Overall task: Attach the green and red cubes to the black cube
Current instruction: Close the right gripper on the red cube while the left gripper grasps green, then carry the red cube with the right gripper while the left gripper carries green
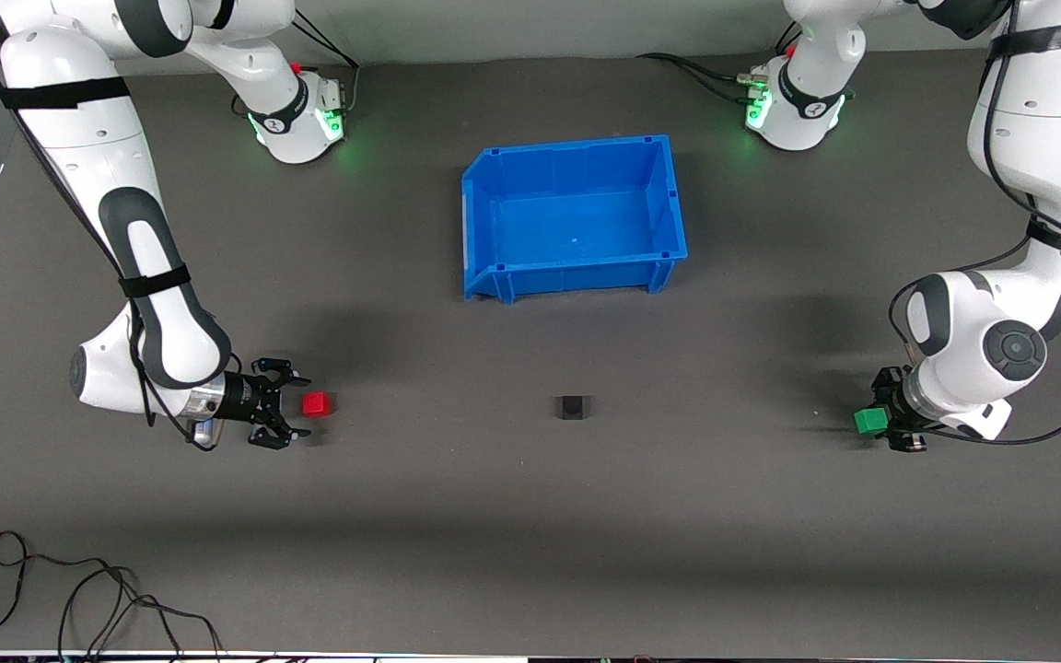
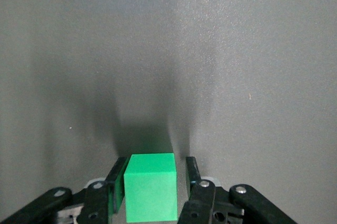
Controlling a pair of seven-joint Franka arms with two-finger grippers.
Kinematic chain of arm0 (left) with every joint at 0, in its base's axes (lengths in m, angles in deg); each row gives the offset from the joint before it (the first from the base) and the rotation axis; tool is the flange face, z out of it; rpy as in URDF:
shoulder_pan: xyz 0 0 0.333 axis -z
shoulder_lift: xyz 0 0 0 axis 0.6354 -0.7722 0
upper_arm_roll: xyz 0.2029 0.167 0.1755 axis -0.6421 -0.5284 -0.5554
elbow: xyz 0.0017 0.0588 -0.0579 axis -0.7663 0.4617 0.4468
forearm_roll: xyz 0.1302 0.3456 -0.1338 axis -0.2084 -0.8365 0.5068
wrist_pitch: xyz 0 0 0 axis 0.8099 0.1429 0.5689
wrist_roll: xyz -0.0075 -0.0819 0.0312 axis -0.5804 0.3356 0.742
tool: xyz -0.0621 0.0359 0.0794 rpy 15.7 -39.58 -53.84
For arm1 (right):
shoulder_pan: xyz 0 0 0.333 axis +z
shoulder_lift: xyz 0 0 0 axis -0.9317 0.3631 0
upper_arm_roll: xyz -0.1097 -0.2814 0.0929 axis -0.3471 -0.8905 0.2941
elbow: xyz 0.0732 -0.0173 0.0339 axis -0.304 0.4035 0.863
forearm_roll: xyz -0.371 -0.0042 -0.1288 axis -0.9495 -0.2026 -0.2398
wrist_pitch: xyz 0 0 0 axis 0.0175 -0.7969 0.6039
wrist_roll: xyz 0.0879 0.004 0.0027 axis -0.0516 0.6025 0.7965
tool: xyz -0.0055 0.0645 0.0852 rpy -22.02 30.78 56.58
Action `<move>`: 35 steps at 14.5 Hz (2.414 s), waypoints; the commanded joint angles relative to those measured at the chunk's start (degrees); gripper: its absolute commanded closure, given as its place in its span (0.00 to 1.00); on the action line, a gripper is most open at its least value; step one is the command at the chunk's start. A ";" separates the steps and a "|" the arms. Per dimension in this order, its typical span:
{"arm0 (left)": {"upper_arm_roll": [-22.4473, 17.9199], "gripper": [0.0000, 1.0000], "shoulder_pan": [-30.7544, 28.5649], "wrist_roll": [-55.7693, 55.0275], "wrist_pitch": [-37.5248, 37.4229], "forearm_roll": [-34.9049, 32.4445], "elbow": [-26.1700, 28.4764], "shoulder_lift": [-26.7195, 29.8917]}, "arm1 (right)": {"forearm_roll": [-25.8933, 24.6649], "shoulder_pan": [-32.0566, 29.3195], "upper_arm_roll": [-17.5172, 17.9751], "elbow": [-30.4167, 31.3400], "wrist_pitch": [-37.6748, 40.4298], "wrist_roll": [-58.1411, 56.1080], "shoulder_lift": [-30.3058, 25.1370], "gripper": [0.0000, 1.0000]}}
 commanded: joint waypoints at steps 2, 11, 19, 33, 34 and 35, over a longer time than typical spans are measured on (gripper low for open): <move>-0.04 1.00 0.60 -1.88 -1.96 -1.15 0.43 2.80 | 2.01 0.45 -0.28 -0.38 -0.86 -3.50 1.36 0.17; 4.71 1.00 2.09 -4.25 -23.86 -0.10 -5.63 10.46 | 4.48 0.45 -0.37 -0.65 -0.42 -4.75 1.10 0.76; 4.97 1.00 7.09 -6.35 -23.95 0.08 -6.25 9.14 | 4.30 0.71 -0.81 -7.67 8.55 -2.12 -1.18 0.91; 5.85 1.00 18.78 -15.77 -21.06 6.30 -6.69 6.24 | 12.64 17.84 -0.11 -26.57 6.71 21.96 9.71 0.91; 5.94 1.00 19.57 -17.42 -20.26 7.71 -6.69 5.98 | 13.78 18.89 -0.11 -27.10 4.96 22.23 10.67 0.91; 5.94 1.00 21.41 -18.83 -19.13 7.90 -6.86 5.02 | 14.40 20.47 -0.11 -27.45 2.86 22.49 11.55 0.91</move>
